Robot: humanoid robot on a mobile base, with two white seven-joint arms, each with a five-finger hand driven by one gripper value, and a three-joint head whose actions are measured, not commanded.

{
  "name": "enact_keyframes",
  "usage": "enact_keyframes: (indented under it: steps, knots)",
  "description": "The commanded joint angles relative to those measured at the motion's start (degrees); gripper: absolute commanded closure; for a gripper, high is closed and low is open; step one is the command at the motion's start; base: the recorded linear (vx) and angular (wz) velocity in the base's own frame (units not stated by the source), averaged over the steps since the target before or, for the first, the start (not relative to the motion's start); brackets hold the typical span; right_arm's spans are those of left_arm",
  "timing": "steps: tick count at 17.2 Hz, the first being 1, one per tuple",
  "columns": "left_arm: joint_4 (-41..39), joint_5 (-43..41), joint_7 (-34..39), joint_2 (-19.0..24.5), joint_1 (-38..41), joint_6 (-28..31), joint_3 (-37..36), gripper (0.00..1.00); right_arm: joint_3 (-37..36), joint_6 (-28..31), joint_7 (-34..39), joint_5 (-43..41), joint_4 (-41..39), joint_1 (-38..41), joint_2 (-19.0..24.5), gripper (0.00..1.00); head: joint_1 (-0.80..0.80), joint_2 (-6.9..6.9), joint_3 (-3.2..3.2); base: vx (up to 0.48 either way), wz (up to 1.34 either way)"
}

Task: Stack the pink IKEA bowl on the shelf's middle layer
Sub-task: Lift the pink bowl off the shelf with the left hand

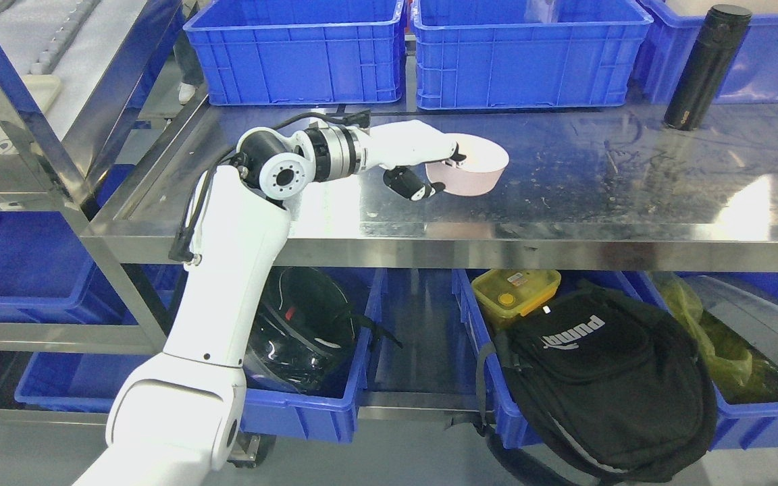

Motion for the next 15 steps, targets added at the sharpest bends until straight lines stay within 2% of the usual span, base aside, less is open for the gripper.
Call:
enact_keyframes:
  steps: [1, 5, 15]
  knots:
    - [-15.7, 5.3, -0.8, 0.8, 2.0, -4.3, 11.9, 1.00, 0.0, 0.0, 0.0, 0.0, -1.0, 1.2, -1.0, 0.00, 0.00, 0.00, 0.00, 0.000, 0.00]
    - [-16.6, 5.3, -0.8, 0.8, 6.4, -6.3, 11.3, 1.00, 0.0, 0.0, 0.0, 0.0, -1.0, 1.2, -1.0, 0.00, 0.00, 0.00, 0.00, 0.000, 0.00]
    - [-16.5, 5.3, -0.8, 0.8, 6.6, -5.4, 9.4, 0.99, 0.0, 0.0, 0.0, 0.0, -1.0, 1.2, -1.0, 0.00, 0.00, 0.00, 0.00, 0.000, 0.00]
